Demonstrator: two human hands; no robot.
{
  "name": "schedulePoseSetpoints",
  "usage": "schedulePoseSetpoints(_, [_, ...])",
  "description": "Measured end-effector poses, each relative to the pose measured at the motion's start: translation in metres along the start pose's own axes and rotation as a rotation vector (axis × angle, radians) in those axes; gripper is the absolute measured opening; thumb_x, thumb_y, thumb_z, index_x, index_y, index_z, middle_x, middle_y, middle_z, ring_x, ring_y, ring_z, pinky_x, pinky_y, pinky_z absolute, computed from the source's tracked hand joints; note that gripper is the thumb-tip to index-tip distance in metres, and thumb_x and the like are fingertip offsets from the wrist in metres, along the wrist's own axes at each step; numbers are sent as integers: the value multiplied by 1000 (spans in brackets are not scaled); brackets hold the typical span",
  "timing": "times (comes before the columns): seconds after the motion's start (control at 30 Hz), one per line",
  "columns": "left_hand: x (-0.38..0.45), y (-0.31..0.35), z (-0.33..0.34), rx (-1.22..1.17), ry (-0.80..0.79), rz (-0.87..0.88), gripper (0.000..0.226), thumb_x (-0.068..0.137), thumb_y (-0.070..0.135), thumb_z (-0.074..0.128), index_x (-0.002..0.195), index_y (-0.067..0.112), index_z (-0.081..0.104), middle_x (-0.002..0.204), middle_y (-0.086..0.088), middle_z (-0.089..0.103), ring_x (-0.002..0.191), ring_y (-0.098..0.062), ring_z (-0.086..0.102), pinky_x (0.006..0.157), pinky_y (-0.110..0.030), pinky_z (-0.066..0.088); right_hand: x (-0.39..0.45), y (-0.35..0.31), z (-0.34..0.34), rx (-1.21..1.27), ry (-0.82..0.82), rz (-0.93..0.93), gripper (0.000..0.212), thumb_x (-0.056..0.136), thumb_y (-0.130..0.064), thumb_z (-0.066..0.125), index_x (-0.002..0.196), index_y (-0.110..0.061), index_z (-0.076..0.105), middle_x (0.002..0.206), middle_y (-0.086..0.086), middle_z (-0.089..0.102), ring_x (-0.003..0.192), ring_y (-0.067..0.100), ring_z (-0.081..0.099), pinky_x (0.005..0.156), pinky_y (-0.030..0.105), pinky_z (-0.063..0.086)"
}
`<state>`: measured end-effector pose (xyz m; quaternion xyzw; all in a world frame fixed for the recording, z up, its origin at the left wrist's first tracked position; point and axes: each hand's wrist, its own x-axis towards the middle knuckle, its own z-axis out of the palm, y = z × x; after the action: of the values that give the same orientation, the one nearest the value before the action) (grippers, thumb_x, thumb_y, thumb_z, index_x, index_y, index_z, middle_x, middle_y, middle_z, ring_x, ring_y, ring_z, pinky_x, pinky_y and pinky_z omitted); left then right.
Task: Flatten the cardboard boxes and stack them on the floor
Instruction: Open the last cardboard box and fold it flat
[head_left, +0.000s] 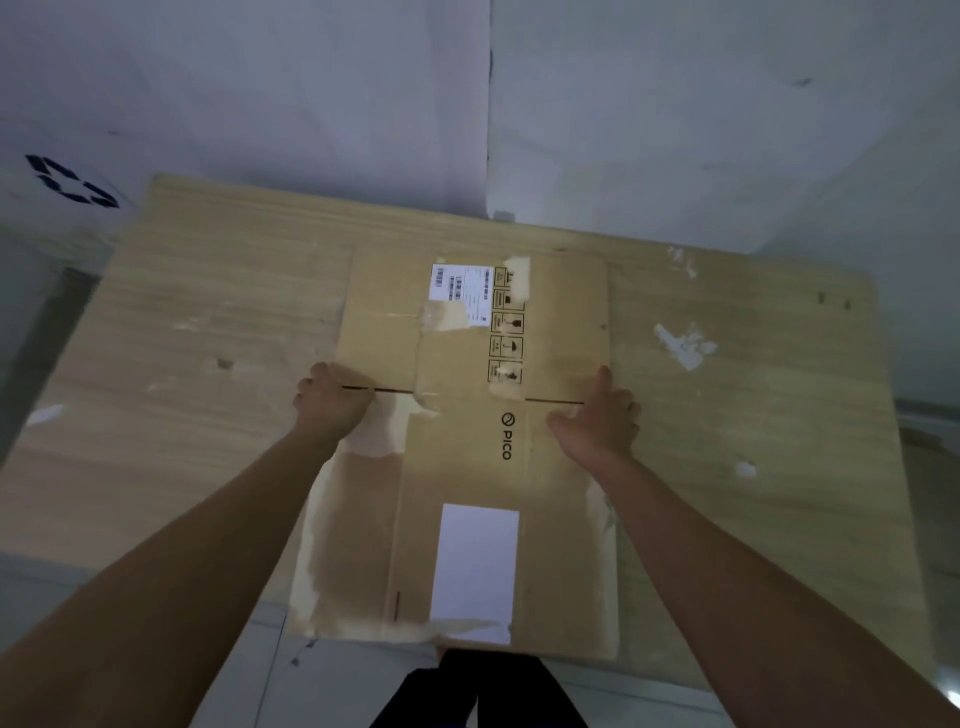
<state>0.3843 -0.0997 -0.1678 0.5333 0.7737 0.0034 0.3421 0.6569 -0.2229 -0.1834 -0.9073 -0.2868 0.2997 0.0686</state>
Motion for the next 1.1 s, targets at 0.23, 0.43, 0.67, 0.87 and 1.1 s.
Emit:
schedulePoseSetpoints(0.23, [-14,-11,-2,-51,-5,57,63,90,39,64,136,12,32,123,-24,59,109,-44,59,89,-47,49,-11,18,4,154,88,-6,94,84,-42,73,156,-24,16,138,21,37,125,42,46,99,44,45])
schedulePoseSetpoints(0.43, [-44,-14,3,79,259,308,42,101,32,45,136,13,30,92,-25,67,82,-43,65,68,-41,46,-36,12,-2,159,133,18,103,86,-54,69,159,-35,0,126,20,56,112,38,60,91,41,46])
schedulePoseSetpoints(0.67, [-54,-7,-39,26,379,381,41,101,31,45,136,13,34,93,-31,66,87,-49,63,70,-43,44,-51,-17,-43,158,224,-60,97,86,-53,68,159,-34,7,124,15,60,110,34,61,87,38,46])
schedulePoseSetpoints(0.87, [-57,8,-111,-87,508,435,44,100,31,46,139,15,32,93,-31,66,89,-49,63,72,-45,45,-78,-77,-84,227,324,-197,99,88,-51,67,159,-35,0,127,14,58,110,32,61,84,36,44])
schedulePoseSetpoints(1.1, [-69,-17,-215,-202,617,522,40,102,30,44,136,10,34,100,-23,66,90,-43,64,73,-40,43,-143,-158,-102,269,467,-345,101,86,-54,68,159,-36,0,115,12,59,103,33,63,88,40,48])
